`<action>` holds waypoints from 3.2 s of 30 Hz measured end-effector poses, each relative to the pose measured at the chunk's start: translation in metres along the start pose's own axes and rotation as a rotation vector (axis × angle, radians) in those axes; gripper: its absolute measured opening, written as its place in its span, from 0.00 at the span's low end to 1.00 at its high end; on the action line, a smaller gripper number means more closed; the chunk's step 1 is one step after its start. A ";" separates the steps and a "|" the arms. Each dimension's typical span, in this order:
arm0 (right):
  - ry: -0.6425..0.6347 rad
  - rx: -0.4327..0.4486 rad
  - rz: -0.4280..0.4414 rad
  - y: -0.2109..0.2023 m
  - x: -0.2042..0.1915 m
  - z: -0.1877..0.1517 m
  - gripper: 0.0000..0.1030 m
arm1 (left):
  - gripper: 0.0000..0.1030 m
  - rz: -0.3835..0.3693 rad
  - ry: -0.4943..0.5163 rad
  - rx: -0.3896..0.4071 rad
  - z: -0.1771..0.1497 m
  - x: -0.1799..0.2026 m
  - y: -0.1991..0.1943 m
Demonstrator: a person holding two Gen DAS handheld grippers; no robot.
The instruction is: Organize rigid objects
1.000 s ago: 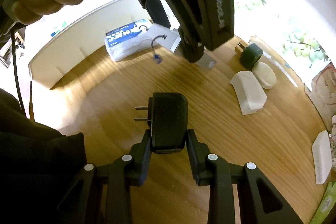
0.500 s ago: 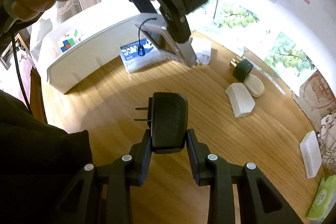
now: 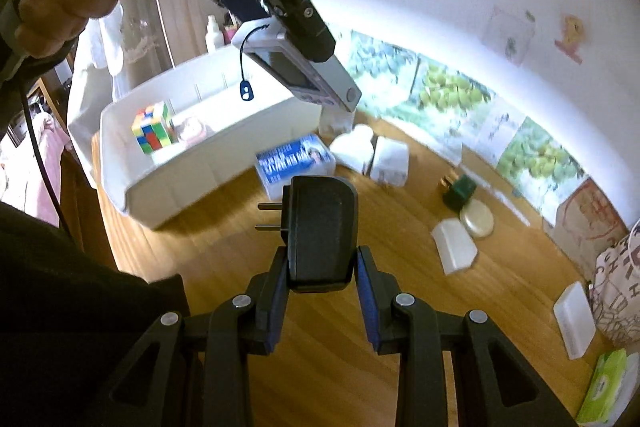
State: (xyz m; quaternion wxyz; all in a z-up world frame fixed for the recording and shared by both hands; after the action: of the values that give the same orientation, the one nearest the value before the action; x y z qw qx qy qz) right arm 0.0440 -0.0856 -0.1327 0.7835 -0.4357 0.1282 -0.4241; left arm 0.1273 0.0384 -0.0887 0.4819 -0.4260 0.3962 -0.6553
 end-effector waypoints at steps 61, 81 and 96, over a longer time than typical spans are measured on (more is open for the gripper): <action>-0.104 -0.009 0.125 0.068 -0.200 0.101 0.42 | 0.51 -0.008 -0.209 -0.068 -0.086 -0.230 -0.021; 0.065 0.115 -0.012 0.030 -0.129 0.100 0.63 | 0.73 -0.049 -0.101 0.214 -0.042 -0.171 -0.048; 0.252 0.160 -0.116 -0.005 -0.024 0.071 0.74 | 0.73 -0.018 -0.160 0.222 -0.043 -0.113 -0.029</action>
State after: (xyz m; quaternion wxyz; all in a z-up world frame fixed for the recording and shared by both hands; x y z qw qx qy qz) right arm 0.0669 -0.0276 -0.0910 0.7675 -0.3219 0.1661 -0.5288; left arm 0.0975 0.1589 -0.0959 0.5502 -0.4245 0.2778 -0.6633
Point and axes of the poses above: each gripper's, at about its wrist camera, not at the fingertips, and y roughly the way its jaws point, x to its right, z to its top, the point moved 7 cm from there along y, roughly the way its jaws point, and after that the axes turned 9 degrees about -z, right-handed, at the moved point
